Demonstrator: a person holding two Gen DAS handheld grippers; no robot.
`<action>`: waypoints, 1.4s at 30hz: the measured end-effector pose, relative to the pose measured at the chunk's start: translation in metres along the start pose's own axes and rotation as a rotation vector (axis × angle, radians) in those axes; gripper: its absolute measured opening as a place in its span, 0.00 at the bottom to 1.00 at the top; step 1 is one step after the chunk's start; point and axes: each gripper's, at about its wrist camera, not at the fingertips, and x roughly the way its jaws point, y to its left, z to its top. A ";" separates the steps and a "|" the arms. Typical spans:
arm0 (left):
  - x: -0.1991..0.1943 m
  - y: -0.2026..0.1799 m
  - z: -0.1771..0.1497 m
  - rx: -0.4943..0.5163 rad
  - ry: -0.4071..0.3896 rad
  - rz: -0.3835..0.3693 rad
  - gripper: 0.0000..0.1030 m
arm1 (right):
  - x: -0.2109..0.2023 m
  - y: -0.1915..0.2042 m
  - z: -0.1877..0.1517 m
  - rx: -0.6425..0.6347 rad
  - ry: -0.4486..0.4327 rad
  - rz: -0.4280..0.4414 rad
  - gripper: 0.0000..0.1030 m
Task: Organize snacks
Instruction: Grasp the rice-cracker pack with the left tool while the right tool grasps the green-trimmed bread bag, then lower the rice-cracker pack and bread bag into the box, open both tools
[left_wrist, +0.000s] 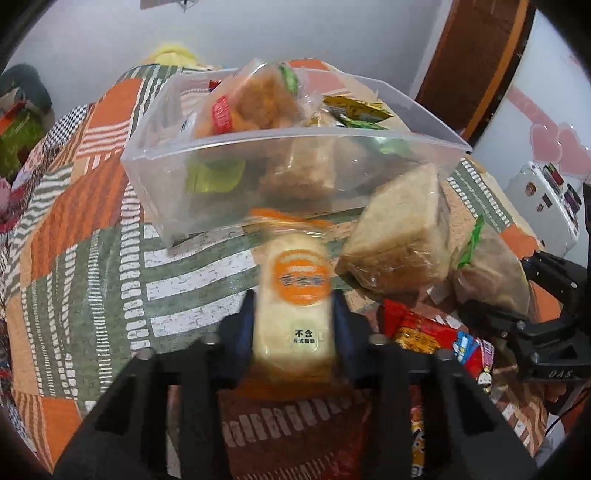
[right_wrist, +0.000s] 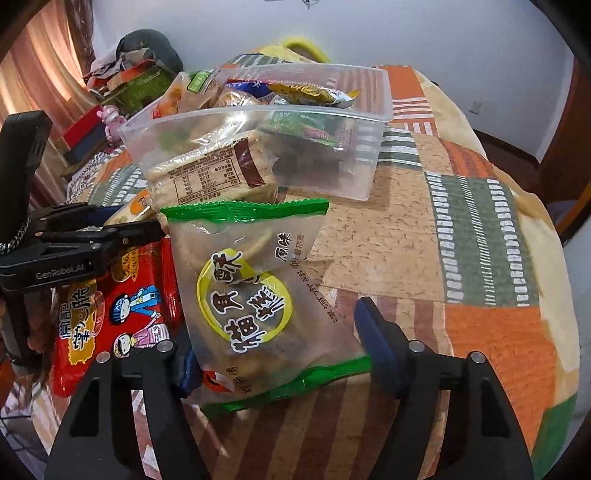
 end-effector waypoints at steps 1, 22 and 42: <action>-0.002 -0.001 -0.001 0.006 -0.002 0.006 0.34 | -0.003 -0.001 -0.002 0.003 -0.004 0.004 0.63; -0.079 -0.011 0.044 -0.009 -0.210 -0.012 0.32 | -0.063 -0.015 0.043 0.041 -0.209 -0.036 0.62; -0.020 -0.019 0.127 -0.027 -0.222 -0.037 0.32 | -0.002 -0.025 0.115 0.088 -0.213 -0.039 0.63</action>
